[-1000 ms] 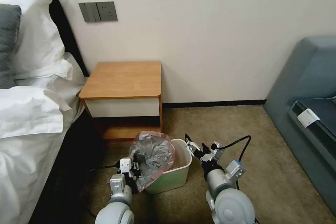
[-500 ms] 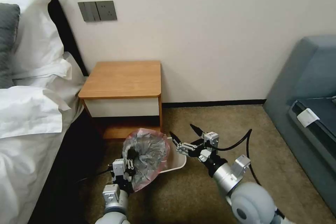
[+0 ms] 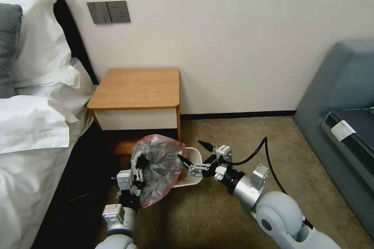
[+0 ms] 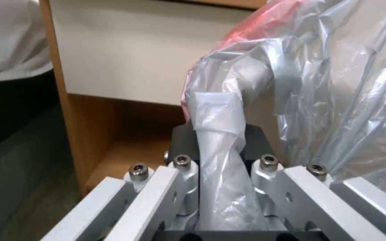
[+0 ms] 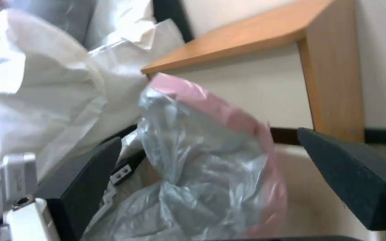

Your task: Pick up the garbage bag from the table and place it over the trash can.

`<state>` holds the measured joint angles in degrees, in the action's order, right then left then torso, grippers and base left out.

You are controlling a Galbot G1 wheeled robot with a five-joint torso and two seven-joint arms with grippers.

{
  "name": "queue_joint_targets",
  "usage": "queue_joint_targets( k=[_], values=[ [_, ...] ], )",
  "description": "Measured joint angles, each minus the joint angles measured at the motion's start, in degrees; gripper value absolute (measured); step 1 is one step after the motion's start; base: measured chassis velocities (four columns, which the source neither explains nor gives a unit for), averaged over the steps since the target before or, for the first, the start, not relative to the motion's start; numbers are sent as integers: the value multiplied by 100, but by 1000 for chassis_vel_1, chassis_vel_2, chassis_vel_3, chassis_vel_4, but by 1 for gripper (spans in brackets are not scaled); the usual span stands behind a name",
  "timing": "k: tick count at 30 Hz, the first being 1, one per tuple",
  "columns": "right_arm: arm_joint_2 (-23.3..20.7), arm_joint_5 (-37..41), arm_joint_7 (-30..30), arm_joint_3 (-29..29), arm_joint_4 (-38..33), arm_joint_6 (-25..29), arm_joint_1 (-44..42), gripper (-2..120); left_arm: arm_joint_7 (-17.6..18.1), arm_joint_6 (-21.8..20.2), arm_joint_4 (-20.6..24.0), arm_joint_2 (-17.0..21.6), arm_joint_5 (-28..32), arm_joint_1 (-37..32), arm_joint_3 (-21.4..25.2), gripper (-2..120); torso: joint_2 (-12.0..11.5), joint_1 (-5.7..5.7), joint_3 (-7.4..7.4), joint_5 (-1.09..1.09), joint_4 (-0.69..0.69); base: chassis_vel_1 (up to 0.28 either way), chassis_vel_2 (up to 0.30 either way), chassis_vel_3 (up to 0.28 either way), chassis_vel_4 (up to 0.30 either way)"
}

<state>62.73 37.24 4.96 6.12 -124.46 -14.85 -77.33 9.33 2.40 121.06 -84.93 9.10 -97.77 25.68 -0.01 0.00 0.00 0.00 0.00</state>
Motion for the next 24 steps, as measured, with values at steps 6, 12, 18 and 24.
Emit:
queue_joint_targets(
  k=[6,12,18,24],
  values=[
    [238,461,-948,-344,-87,-330,151,100,-67,173,101,-11,177,-32,20,11,0,0,0,0,0,0,0,0,0],
    [432,558,-1719,-610,-28,-516,457,100,-279,360,223,-1,288,-75,92,11,1,0,0,-1,1,0,0,0,0],
    [588,564,-2116,-765,179,-529,766,100,-354,402,289,-8,295,-93,155,11,1,0,0,0,0,0,0,0,0],
    [658,566,-2106,-836,339,-529,902,100,-372,405,309,-15,295,-88,168,11,0,0,0,0,0,0,0,0,0]
  ],
)
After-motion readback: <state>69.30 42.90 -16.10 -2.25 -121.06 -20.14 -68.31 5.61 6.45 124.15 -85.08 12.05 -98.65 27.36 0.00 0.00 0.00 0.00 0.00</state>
